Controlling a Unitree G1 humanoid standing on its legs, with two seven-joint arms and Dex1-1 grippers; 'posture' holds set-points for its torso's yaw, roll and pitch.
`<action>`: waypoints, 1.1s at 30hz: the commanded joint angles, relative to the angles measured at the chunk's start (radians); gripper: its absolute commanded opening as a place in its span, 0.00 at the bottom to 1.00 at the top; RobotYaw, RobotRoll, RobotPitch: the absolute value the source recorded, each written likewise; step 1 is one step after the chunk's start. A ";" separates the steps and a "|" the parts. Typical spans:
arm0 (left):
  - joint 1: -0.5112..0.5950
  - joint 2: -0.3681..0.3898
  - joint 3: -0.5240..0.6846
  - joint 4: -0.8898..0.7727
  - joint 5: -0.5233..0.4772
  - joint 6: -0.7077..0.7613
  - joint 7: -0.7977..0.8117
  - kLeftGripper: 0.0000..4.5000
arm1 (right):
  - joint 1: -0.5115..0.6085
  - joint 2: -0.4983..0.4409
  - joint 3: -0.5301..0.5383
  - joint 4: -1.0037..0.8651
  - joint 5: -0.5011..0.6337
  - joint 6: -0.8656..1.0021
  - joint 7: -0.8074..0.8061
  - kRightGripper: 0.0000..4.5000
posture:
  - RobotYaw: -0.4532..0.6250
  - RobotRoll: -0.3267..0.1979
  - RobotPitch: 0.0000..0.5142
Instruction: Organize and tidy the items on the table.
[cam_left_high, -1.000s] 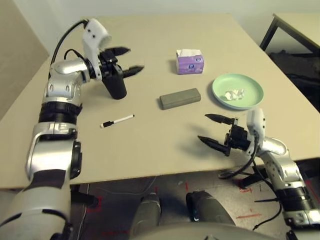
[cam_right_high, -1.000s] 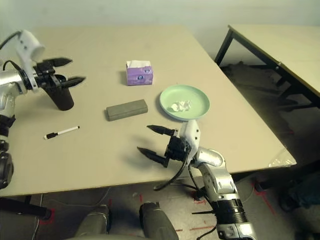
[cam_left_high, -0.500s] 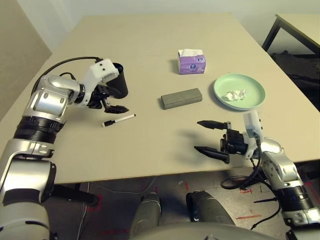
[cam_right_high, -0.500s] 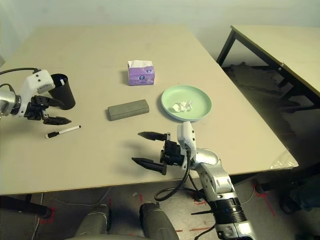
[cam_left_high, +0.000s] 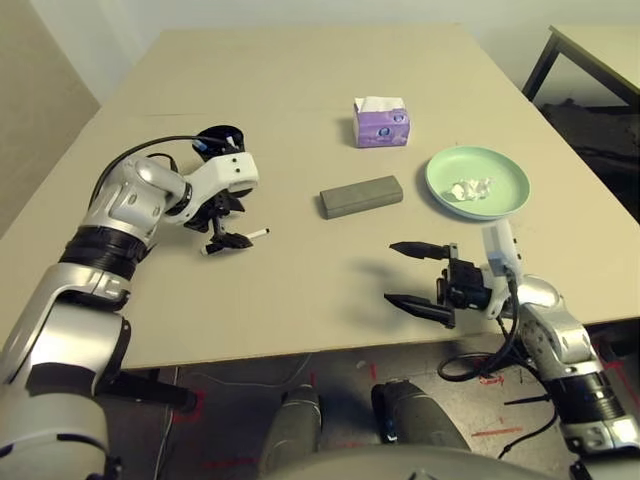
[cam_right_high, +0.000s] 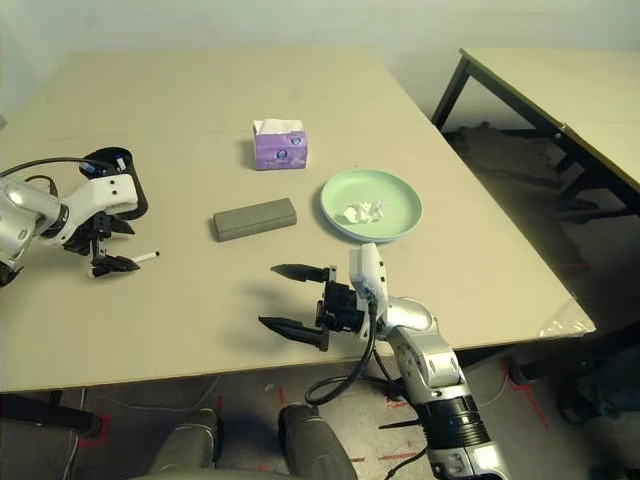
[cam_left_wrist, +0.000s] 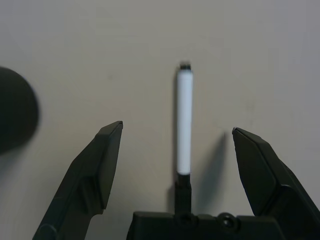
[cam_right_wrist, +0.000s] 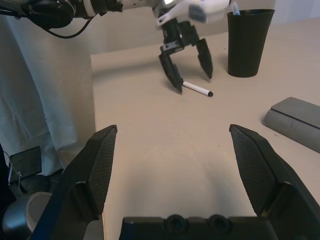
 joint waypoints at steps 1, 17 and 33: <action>0.016 -0.006 -0.016 0.030 0.027 -0.034 -0.021 0.98 | 0.010 -0.007 0.007 -0.023 -0.004 0.004 -0.006 1.00 | 0.31 0.62 0.17; 0.030 0.000 0.036 0.060 0.025 -0.110 -0.004 0.01 | -0.008 -0.014 0.008 -0.015 -0.001 0.017 0.004 1.00 | 0.33 0.62 0.16; 0.264 0.041 0.408 -0.438 -0.319 0.176 0.059 0.01 | -0.041 0.061 -0.089 0.019 0.030 0.019 -0.158 1.00 | 0.36 0.62 0.19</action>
